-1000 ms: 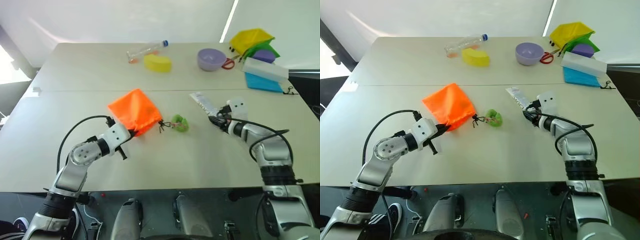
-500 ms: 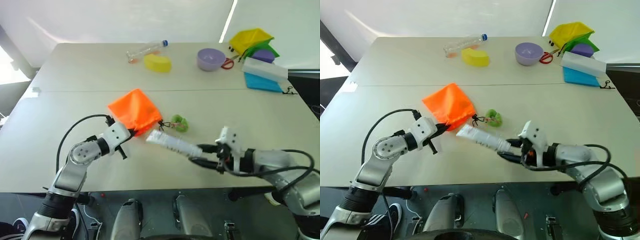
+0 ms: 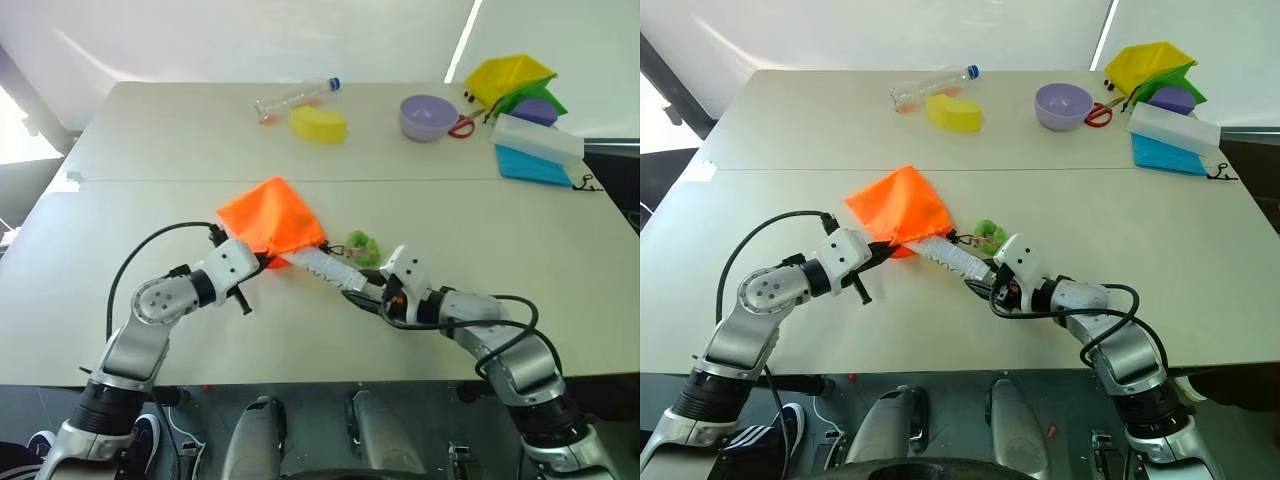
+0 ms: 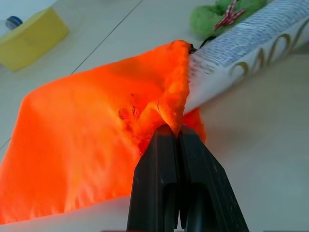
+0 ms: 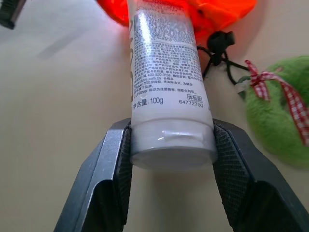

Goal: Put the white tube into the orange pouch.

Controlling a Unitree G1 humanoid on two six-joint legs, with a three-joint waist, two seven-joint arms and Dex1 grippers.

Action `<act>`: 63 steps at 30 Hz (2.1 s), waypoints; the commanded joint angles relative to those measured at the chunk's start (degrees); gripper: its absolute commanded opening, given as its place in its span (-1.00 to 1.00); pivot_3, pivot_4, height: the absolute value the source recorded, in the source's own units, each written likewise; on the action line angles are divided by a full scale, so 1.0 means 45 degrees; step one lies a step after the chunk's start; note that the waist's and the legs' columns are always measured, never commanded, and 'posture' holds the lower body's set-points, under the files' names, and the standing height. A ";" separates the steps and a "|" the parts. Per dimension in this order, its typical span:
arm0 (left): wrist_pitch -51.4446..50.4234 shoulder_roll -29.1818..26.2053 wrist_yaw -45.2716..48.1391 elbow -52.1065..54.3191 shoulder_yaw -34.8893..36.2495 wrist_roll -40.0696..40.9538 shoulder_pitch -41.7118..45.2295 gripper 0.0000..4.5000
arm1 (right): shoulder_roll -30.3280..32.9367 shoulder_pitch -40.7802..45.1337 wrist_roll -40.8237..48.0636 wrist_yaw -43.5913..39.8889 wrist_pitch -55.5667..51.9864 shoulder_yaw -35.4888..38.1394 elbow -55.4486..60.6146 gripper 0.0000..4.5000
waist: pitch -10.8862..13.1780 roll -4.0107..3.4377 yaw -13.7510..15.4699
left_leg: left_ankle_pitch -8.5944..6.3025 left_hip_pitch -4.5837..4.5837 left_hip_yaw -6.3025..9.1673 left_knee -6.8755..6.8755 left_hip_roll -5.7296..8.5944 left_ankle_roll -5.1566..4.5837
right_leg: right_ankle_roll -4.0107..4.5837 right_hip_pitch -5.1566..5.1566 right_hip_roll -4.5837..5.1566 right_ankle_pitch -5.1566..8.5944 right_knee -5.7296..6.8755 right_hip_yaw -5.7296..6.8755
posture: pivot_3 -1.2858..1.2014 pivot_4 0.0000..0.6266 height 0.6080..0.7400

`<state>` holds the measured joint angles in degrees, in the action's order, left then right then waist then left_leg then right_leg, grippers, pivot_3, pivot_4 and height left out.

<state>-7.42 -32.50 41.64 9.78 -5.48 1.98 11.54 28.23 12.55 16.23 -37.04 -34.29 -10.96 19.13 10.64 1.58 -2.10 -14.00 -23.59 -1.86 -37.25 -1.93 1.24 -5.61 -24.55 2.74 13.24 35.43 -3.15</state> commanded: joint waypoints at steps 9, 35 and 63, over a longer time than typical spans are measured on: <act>-0.0277 0.0234 -0.0085 0.0772 0.0012 0.0211 0.0091 -1.00 | -0.1206 0.0764 -0.1076 0.0438 0.0692 -0.1210 -0.0556 -0.20 | -0.0001 0.0001 -0.0054 | 0.0001 0.0011 0.0005 -0.0003 -0.0005 -0.0001 | 0.0000 0.0001 -0.0018 -0.0001 0.0023 0.0007 | 0.03 -0.52 1.00; 0.0146 0.0066 0.0212 0.0607 -0.0222 -0.0055 0.0019 -1.00 | -0.2887 0.2930 -0.3433 0.1069 0.1584 -0.2342 -0.2782 -0.20 | -0.0002 0.0002 -0.0096 | 0.0002 0.0034 0.0007 -0.0014 -0.0004 0.0000 | -0.0004 -0.0008 -0.0029 -0.0003 0.0105 0.0006 | 0.03 -0.52 1.00; 0.0366 0.0210 0.0031 0.0455 -0.0432 -0.0022 -0.0071 -1.00 | -0.6104 0.5241 -0.3610 0.2400 0.0296 -0.2019 -0.5949 -0.20 | -0.0002 0.0003 -0.0103 | 0.0003 0.0040 0.0023 -0.0027 -0.0005 0.0000 | -0.0004 -0.0011 -0.0027 -0.0004 0.0147 0.0021 | 0.03 -0.52 1.00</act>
<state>-6.88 -31.77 41.87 10.89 -7.54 1.74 11.17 2.58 34.27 -1.37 -26.45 -34.59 -21.01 -8.39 10.63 1.60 -2.56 -13.99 -23.41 -1.76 -37.37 -1.95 1.24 -5.63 -24.60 2.63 13.22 36.09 -3.06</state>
